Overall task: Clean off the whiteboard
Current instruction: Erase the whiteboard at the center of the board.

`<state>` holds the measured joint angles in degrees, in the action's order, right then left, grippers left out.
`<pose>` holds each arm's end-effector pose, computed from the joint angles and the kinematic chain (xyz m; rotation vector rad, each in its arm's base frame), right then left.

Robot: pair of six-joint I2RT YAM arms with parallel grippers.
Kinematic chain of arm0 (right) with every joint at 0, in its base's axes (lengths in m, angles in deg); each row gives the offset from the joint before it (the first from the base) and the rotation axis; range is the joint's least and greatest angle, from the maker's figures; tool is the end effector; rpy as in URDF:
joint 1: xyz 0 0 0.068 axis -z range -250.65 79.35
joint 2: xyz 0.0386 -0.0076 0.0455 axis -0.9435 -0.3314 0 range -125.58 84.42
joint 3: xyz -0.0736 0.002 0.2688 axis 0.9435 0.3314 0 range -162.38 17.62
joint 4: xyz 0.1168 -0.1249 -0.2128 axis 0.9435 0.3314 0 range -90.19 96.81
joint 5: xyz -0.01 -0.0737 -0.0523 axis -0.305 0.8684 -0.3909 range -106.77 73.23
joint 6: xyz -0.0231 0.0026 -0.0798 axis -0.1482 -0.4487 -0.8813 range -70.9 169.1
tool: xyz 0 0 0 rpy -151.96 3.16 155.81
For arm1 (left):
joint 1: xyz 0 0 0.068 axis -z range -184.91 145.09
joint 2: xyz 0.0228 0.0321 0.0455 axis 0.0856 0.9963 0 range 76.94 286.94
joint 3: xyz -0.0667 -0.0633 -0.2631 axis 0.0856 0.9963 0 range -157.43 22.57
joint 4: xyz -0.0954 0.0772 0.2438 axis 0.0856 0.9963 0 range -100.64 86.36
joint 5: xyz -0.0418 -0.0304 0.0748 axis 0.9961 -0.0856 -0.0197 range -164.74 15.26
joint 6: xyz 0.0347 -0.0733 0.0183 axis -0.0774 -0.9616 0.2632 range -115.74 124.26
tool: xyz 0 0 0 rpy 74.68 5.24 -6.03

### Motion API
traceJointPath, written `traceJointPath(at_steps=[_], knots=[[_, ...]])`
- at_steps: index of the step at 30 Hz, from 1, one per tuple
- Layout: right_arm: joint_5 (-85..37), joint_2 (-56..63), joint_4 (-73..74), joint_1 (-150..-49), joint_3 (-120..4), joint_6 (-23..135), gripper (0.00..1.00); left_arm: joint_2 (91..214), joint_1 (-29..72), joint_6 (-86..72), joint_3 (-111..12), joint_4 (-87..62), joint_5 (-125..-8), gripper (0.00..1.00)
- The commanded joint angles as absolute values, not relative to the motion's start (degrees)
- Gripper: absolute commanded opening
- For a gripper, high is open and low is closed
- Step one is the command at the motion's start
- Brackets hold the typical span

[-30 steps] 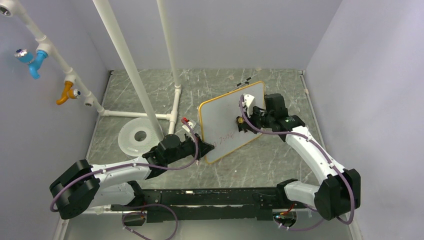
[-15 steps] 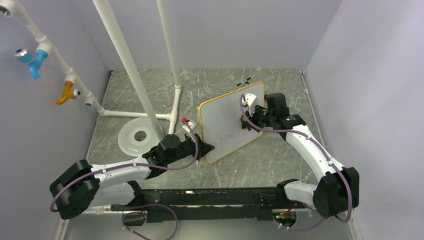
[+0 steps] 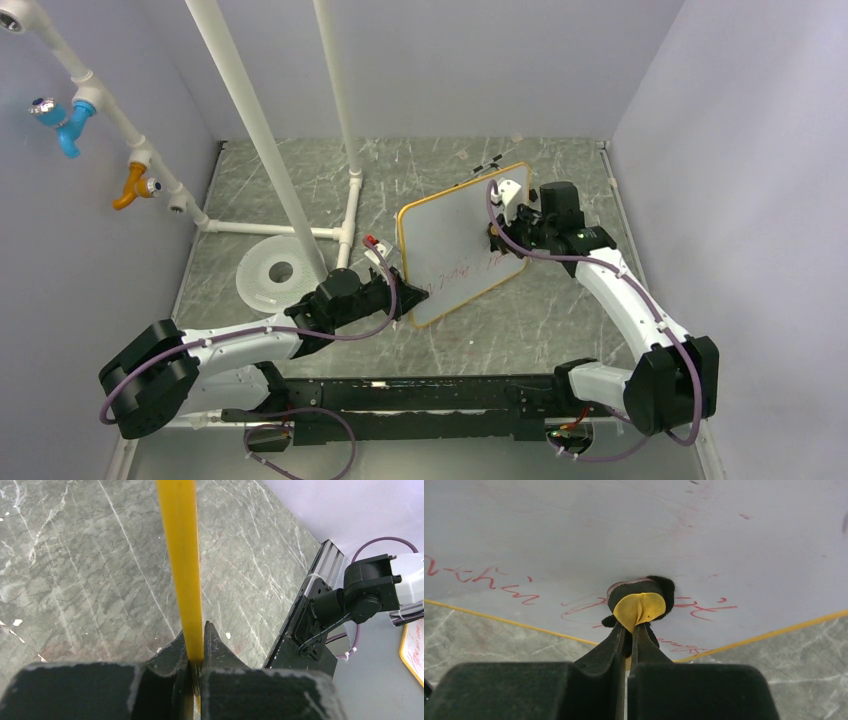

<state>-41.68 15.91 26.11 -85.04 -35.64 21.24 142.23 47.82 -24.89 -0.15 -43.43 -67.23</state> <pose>0.2730 0.1017 0.2623 -1.0110 2.0011 0.3715 0.1626 -0.2293 0.2042 0.4871 1.8236 -1.1337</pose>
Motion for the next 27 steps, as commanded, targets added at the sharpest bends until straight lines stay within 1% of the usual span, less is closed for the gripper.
traceJointPath(at_steps=[1, 3, 6, 11, 16, 22, 27], knots=[[-49.39, 15.73, 28.03, -86.92, -34.84, 14.05, 0.00, 140.16, 48.73, -22.09, -0.94, -49.24, -61.47, 0.00], [-52.86, 16.15, 29.40, -89.45, -34.92, 12.80, 0.00, 140.38, 48.70, -22.14, -1.10, -49.27, -61.22, 0.00], [-55.11, 15.78, 29.32, -89.99, -36.98, 14.46, 0.00, 140.42, 48.70, -22.27, -1.21, -49.21, -61.09, 0.00], [-48.92, 16.59, 24.86, -85.82, -38.62, 20.63, 0.00, 140.02, 48.71, -22.45, -1.08, -48.67, -61.22, 0.00], [-42.72, 17.83, 23.22, -84.28, -36.10, 20.35, 0.00, 139.78, 48.70, -22.46, -1.29, -48.27, -61.21, 0.00], [-46.37, 16.85, 24.75, -85.28, -35.34, 18.45, 0.00, 139.64, 48.70, -22.44, -1.16, -48.26, -61.23, 0.00], [-32.87, 16.61, 17.09, -83.93, -36.23, 28.07, 0.00, 139.78, 48.70, -22.62, -0.86, -48.72, -61.24, 0.00]])
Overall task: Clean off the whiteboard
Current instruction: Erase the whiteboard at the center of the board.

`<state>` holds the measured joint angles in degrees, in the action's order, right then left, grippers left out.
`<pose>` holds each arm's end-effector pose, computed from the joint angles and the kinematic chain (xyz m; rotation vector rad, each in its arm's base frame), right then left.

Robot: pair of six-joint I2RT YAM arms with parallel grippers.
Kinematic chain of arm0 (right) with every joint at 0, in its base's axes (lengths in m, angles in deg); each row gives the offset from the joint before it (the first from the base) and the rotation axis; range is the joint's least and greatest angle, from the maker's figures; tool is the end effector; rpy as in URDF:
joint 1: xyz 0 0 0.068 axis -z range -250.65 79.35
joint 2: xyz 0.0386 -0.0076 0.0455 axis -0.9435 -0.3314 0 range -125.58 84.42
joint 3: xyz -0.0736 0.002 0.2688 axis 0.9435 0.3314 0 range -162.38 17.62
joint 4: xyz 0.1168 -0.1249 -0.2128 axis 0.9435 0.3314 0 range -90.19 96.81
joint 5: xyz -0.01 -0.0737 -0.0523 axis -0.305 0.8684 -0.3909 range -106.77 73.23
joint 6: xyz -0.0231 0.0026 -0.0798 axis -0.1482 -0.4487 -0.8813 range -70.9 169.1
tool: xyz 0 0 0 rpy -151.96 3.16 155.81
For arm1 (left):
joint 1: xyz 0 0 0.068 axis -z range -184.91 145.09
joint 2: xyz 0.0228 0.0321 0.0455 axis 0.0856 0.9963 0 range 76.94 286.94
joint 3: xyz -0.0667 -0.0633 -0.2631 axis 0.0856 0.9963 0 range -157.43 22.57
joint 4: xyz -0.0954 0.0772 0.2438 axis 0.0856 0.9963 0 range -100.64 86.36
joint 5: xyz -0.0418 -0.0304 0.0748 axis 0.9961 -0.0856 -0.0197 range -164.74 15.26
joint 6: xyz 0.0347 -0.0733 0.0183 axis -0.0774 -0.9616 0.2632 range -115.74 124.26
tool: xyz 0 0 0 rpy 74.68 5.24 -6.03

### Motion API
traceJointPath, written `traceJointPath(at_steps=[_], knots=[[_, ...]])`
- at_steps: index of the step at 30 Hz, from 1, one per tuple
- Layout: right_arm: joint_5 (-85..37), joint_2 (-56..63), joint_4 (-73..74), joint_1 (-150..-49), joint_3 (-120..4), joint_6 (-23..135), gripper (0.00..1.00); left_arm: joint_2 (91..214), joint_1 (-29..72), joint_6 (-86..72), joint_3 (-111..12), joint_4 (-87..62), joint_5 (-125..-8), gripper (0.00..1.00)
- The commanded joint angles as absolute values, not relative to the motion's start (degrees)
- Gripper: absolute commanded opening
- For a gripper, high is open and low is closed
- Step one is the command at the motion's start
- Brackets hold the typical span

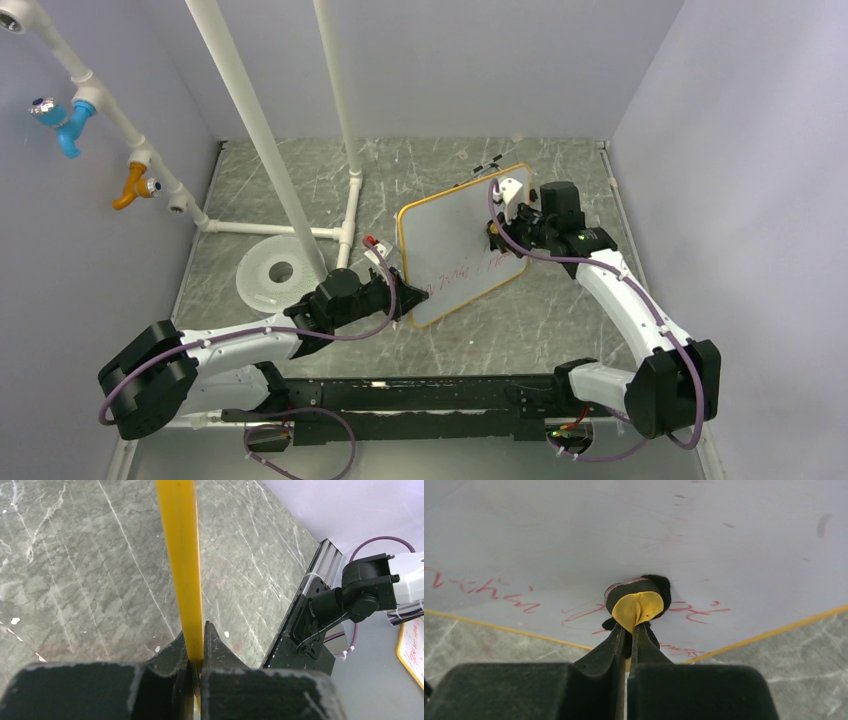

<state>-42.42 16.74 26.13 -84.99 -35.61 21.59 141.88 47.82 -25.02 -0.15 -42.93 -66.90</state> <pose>0.2704 0.1016 0.2662 -1.0071 1.9865 0.3845 0.1618 -0.2289 0.2046 0.4903 1.8273 -1.1389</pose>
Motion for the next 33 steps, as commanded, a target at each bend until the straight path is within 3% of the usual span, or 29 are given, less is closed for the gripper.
traceJointPath(at_steps=[1, 5, 14, 20, 25, 33], knots=[[-31.69, 16.76, 16.60, -83.39, -36.00, 28.42, 0.00, 139.73, 48.70, -22.51, -0.81, -48.59, -61.26, 0.00], [-34.13, 17.06, 19.47, -82.82, -34.80, 24.50, 0.00, 139.68, 48.75, -22.18, -1.06, -48.33, -61.30, 0.00], [-57.09, 16.60, 29.81, -86.15, -36.66, 14.63, 0.00, 139.82, 48.70, -22.01, -1.33, -48.39, -60.94, 0.00], [-42.05, 17.06, 19.81, -83.05, -37.55, 26.52, 0.00, 139.79, 48.71, -21.96, -1.31, -48.35, -60.89, 0.00], [-35.96, 16.33, 20.02, -80.05, -36.51, 25.96, 0.00, 139.31, 48.68, -21.75, -1.18, -47.97, -60.85, 0.00], [-50.91, 15.88, 28.74, -84.19, -35.32, 15.50, 0.00, 139.07, 48.45, -21.82, -0.89, -48.39, -60.77, 0.00]])
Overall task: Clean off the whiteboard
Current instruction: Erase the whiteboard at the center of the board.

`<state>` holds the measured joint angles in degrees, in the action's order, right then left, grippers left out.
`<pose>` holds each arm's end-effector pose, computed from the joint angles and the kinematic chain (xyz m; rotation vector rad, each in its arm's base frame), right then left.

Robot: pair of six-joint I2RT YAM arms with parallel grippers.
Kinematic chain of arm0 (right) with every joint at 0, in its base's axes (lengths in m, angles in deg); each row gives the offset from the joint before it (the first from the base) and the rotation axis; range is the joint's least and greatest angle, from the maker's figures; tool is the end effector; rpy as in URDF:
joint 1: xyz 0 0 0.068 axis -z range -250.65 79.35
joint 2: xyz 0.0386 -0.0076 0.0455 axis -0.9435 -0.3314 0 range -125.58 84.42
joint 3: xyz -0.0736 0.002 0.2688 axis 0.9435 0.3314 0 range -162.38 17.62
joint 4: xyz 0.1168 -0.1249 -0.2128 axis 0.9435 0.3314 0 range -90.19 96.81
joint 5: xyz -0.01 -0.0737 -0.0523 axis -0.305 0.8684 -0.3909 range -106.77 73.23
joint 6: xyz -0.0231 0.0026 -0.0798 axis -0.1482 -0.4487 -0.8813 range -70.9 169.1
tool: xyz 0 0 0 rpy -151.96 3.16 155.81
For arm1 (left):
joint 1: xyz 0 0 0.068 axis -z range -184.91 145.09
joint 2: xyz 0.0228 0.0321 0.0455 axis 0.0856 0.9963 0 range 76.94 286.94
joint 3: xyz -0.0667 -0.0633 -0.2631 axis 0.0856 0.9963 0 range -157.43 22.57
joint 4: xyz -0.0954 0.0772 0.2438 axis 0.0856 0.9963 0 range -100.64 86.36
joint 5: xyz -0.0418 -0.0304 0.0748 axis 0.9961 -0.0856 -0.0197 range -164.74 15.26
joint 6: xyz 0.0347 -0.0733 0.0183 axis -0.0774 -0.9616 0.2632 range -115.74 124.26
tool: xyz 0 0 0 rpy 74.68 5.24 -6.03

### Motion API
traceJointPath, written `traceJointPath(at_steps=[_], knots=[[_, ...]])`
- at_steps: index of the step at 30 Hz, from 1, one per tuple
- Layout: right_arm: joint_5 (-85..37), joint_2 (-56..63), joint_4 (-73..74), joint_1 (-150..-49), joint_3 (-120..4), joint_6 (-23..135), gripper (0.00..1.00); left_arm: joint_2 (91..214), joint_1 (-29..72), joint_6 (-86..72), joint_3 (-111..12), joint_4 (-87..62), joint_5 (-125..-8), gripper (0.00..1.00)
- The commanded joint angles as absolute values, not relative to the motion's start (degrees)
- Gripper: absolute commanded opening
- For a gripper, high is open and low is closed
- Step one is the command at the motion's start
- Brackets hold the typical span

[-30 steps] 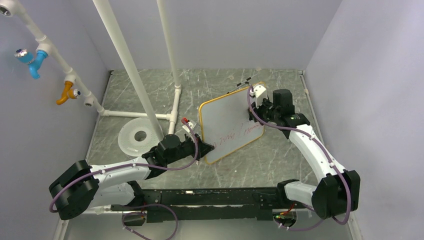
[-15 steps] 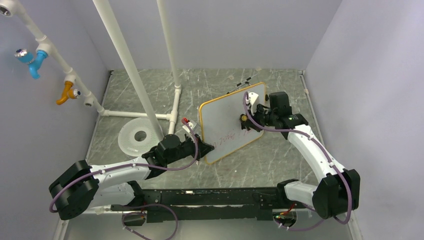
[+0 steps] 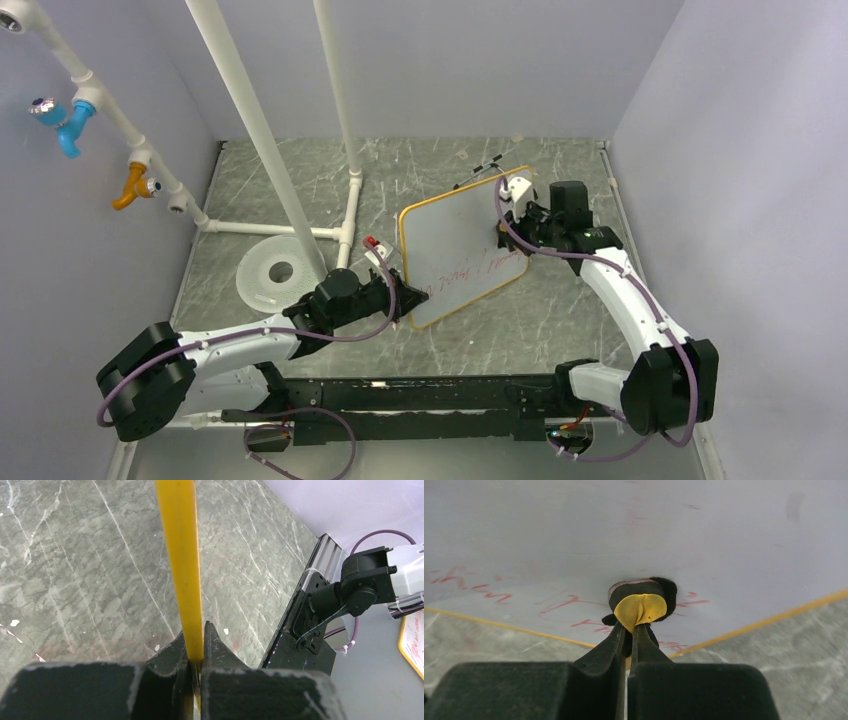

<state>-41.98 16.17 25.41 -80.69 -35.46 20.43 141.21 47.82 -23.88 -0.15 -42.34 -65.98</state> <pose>0.2798 0.0810 0.2638 -0.9464 2.0104 0.3238 0.1600 -0.2284 0.2062 0.5204 1.8168 -1.1391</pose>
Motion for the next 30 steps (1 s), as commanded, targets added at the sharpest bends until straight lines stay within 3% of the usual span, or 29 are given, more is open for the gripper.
traceJointPath(at_steps=[1, 4, 9, 13, 25, 30], knots=[[-52.06, 15.90, 28.77, -85.01, -35.59, 15.60, 0.00, 139.12, 48.49, -21.91, -0.92, -48.57, -60.65, 0.00], [-54.95, 15.14, 27.76, -85.23, -37.62, 18.87, 0.00, 139.32, 48.45, -22.02, -0.96, -48.63, -60.63, 0.00], [-40.87, 16.60, 19.40, -80.60, -37.99, 29.06, 0.00, 139.38, 48.44, -22.00, -0.89, -48.61, -60.68, 0.00], [-35.31, 16.60, 19.13, -78.69, -35.92, 27.32, 0.00, 139.67, 48.52, -21.95, -1.15, -48.61, -60.41, 0.00], [-60.09, 16.45, 30.28, -84.80, -37.46, 15.58, 0.00, 139.64, 48.28, -21.75, -1.42, -48.38, -60.24, 0.00], [-41.29, 16.62, 18.91, -81.03, -37.02, 28.89, 0.00, 139.83, 48.27, -21.93, -1.44, -48.43, -60.35, 0.00]])
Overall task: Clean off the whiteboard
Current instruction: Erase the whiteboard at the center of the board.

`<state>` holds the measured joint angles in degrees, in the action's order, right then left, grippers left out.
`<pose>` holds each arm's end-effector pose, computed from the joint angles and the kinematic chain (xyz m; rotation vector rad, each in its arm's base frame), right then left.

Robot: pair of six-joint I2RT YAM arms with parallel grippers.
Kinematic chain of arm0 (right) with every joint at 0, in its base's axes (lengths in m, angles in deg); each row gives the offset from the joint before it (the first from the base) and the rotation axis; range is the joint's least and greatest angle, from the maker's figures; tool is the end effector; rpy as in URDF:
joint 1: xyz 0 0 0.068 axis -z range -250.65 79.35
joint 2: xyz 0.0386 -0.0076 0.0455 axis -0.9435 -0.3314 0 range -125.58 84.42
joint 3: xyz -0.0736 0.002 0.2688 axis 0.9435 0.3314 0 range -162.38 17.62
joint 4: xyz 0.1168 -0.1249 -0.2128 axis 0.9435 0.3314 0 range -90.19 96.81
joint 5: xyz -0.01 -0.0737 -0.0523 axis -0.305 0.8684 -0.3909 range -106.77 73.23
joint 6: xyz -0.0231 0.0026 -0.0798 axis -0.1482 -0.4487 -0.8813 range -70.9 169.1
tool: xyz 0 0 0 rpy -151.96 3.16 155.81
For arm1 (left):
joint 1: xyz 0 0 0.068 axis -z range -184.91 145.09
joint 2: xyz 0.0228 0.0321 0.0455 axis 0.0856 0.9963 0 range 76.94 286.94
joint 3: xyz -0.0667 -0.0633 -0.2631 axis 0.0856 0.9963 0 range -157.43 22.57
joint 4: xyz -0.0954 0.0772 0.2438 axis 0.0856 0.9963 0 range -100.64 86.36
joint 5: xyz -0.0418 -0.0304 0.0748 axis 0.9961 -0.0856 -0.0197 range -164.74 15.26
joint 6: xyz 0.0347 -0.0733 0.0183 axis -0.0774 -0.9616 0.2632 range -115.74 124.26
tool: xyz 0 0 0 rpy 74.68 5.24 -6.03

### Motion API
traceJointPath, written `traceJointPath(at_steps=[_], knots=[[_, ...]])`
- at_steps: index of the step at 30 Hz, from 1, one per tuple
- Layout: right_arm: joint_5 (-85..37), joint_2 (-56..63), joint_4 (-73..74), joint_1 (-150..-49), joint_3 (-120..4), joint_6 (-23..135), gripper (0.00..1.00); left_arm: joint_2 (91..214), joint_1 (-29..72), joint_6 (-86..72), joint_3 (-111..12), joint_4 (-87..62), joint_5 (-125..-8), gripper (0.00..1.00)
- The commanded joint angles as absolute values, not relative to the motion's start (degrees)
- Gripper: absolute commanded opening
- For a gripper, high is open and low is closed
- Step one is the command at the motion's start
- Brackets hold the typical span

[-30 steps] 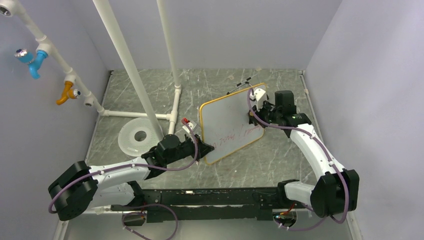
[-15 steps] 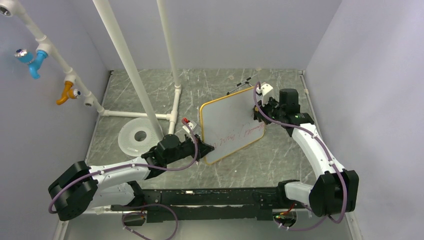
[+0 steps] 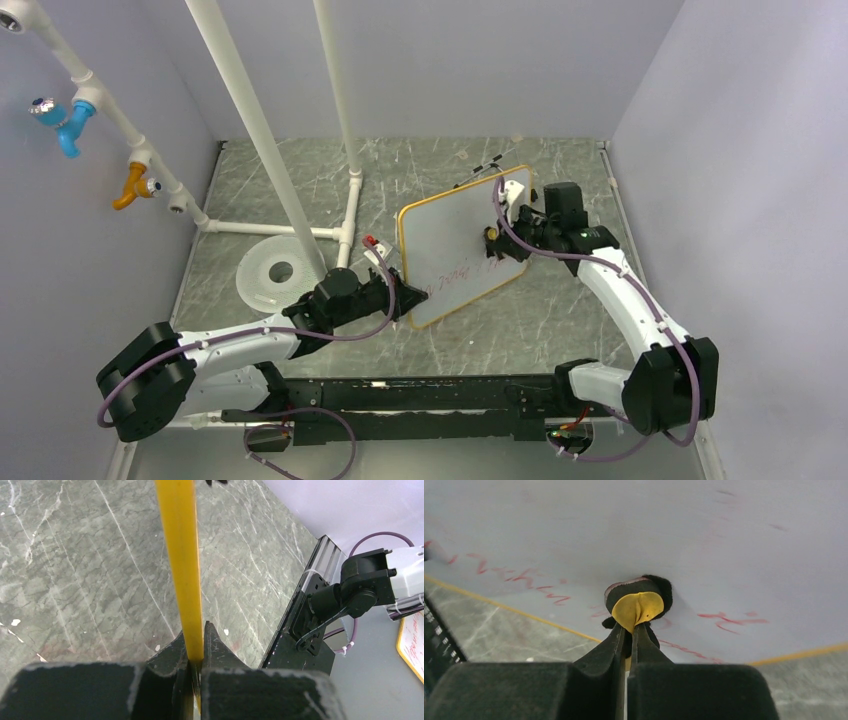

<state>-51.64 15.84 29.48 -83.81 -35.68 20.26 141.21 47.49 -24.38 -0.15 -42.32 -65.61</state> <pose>0.2630 0.1042 0.2607 -1.0703 1.9774 0.5674 0.1609 -0.2277 0.2061 0.5128 1.8214 -1.1462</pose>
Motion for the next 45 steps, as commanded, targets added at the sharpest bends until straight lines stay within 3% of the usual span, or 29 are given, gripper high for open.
traceJointPath(at_steps=[1, 7, 18, 23, 27, 30, 41, 45], knots=[[-37.32, 16.53, 18.08, -79.90, -36.64, 29.68, 0.00, 139.75, 48.32, -21.82, -1.42, -48.33, -60.45, 0.00], [-32.28, 15.21, 19.97, -78.02, -35.85, 27.25, 0.00, 139.30, 47.85, -21.88, -1.42, -47.71, -60.85, 0.00], [-56.86, 14.34, 30.55, -84.74, -37.09, 16.31, 0.00, 139.44, 47.37, -22.02, -1.56, -48.10, -60.41, 0.00], [-41.32, 15.27, 20.98, -79.19, -36.47, 28.03, 0.00, 139.16, 47.30, -22.10, -1.34, -48.02, -60.46, 0.00], [-33.68, 13.68, 19.94, -76.55, -35.80, 28.64, 0.00, 139.26, 47.36, -22.11, -1.27, -48.21, -60.33, 0.00], [-34.72, 11.88, 22.10, -76.52, -36.15, 26.71, 0.00, 139.00, 47.33, -21.94, -1.33, -47.88, -60.42, 0.00], [-58.56, 14.23, 28.29, -83.06, -36.87, 19.45, 0.00, 139.04, 47.15, -22.00, -1.35, -48.14, -60.12, 0.00], [-46.19, 14.70, 20.06, -80.63, -37.23, 29.72, 0.00, 139.42, 47.13, -22.10, -1.36, -48.31, -59.97, 0.00]])
